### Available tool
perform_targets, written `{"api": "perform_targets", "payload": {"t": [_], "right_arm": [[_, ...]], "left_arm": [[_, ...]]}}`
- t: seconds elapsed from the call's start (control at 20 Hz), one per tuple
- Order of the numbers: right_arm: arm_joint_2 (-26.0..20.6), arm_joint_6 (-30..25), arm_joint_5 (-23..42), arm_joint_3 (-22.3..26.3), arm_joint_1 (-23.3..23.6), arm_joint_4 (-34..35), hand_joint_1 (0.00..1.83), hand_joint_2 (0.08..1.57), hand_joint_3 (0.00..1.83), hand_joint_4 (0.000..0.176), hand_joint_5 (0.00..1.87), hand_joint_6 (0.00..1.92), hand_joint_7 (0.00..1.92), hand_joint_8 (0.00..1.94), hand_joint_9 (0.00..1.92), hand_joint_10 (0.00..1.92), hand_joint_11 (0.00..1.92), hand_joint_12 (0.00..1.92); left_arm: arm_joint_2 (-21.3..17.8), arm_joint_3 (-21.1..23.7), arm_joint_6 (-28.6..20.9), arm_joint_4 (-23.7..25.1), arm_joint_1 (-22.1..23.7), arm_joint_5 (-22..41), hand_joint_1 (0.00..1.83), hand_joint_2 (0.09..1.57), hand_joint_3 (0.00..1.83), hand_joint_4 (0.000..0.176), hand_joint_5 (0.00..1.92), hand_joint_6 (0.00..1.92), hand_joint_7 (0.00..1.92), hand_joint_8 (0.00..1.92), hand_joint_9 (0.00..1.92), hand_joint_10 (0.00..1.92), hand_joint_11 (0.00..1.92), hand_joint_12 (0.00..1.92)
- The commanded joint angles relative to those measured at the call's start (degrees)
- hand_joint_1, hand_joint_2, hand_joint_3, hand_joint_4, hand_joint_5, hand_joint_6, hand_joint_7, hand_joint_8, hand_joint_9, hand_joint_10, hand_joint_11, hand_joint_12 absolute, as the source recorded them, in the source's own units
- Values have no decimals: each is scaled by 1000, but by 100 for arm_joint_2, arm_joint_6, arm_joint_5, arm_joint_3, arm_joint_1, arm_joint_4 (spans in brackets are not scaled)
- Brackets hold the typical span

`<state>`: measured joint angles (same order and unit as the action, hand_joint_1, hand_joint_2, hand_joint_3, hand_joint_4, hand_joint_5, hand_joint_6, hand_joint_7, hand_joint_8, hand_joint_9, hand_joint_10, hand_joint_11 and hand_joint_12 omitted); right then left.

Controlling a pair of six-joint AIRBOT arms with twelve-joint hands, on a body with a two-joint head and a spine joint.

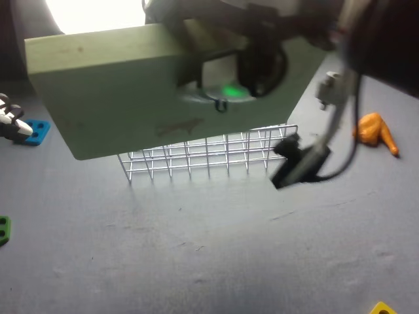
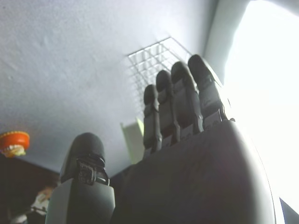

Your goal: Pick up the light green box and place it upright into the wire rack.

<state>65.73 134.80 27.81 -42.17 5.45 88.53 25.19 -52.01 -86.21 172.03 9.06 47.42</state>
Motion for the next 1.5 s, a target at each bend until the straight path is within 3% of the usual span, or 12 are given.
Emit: {"api": "perform_targets", "payload": {"t": [0.0,0.2,0.35,0.55,0.8,0.95,1.1,1.45], "right_arm": [[64,-54,201,-154,79,-315,1224,1159,0,0,962,892,859,1379,697,1443,483,1799],[389,-299,208,-739,-55,-343,1224,1159,0,0,962,891,859,1379,697,1443,483,1798],[495,-706,183,-879,-221,-936,1224,1159,0,0,962,891,859,1379,697,1442,483,1798],[623,-857,201,-1056,-246,-933,1229,1148,0,0,975,868,890,1334,715,1412,484,1797],[681,-951,205,-1092,-263,-930,1218,1149,0,0,961,921,889,1305,722,1375,479,1777],[693,-952,236,-1091,-295,-929,1239,1149,0,0,954,858,904,1342,721,1460,503,1814],[694,-838,320,-1091,-358,-844,1233,1152,1,0,876,984,950,1252,743,1440,504,1844],[817,-783,435,-1263,-432,-840,1229,1154,2,0,874,996,946,1251,739,1437,498,1846]], "left_arm": [[8,6,12,55,65,-472,127,1309,3,0,260,0,309,0,244,0,0,554],[9,-7,12,55,69,-472,126,1309,3,0,260,0,309,0,244,0,0,553],[13,-24,12,55,72,-472,126,1310,2,0,260,0,309,0,244,0,0,552],[15,-24,12,55,79,-472,113,1309,1,2,265,2,307,0,243,0,0,579],[17,-31,12,55,84,-472,113,1311,2,4,265,1,322,6,250,3,0,577],[17,-31,12,55,83,-472,95,1304,0,0,279,9,357,6,282,8,0,680],[17,-30,12,55,82,-472,88,1307,1,0,287,8,364,6,282,6,0,689],[17,-26,12,55,83,-472,92,1307,0,0,289,7,369,6,285,6,0,690]]}}
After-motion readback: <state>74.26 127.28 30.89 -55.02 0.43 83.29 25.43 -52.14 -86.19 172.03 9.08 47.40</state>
